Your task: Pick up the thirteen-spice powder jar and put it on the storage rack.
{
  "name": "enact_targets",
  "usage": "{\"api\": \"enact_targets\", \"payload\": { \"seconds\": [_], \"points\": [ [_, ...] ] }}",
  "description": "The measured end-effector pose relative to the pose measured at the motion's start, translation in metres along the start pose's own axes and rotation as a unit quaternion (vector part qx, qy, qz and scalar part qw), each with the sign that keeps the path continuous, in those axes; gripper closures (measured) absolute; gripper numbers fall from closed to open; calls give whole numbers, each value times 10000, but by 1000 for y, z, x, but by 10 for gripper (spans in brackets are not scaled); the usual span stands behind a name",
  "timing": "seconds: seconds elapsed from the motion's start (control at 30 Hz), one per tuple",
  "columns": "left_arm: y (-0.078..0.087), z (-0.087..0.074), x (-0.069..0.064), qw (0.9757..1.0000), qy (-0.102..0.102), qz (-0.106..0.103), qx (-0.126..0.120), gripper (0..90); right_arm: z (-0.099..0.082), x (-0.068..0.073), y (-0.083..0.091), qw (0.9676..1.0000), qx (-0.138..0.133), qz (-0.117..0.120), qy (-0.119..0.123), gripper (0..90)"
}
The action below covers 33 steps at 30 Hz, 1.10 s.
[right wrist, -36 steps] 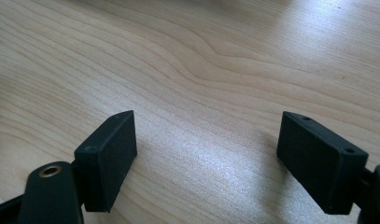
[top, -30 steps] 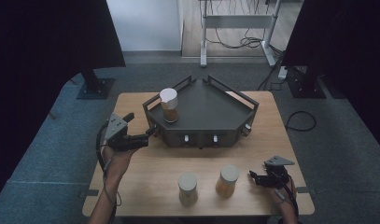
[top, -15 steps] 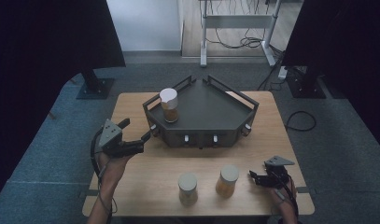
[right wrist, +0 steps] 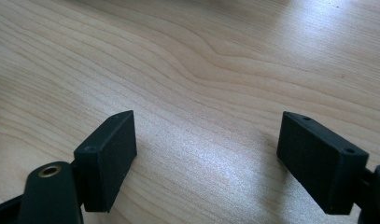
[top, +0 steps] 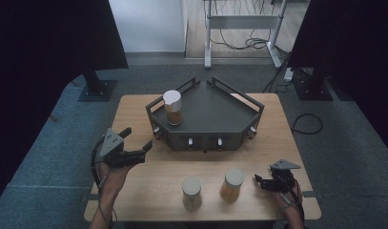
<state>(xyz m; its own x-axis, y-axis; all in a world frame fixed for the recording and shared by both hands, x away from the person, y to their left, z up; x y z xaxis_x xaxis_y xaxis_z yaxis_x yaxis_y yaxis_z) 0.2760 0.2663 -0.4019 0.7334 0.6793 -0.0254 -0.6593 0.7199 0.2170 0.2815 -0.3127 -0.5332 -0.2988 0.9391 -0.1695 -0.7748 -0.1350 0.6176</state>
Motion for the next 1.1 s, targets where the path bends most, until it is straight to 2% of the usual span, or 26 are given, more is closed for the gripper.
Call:
{"api": "enact_targets", "payload": {
  "seconds": [0.27, 0.67, 1.1],
  "points": [
    [0, -14, 2, 9999, 132, 2, 84, 75, 0, 0, 0, 10000, 5, -4, -7, 193],
    [-5, -28, -1, 9997, 167, 19, 188, 75, 0, 0, 0, 10000, 7, -7, -12, 192],
    [-8, -45, 0, 9992, 326, -39, 230, 77, 0, 1, 0, 10000, 9, -6, -13, 191]
  ]
}}
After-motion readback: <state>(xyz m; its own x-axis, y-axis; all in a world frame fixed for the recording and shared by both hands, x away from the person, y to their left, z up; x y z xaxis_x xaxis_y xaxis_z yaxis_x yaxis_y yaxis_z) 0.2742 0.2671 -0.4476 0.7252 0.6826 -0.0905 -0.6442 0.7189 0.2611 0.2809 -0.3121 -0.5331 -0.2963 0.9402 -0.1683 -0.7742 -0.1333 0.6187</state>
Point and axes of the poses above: each handheld gripper's, and its own axes: y roughly backward along the jaws, z roughly out of its top, x roughly to its left, the point moved 9 cm from there along -y, roughly forward along the jaws, and after that the axes turned 15 degrees about -z, right-handed, at the moved point
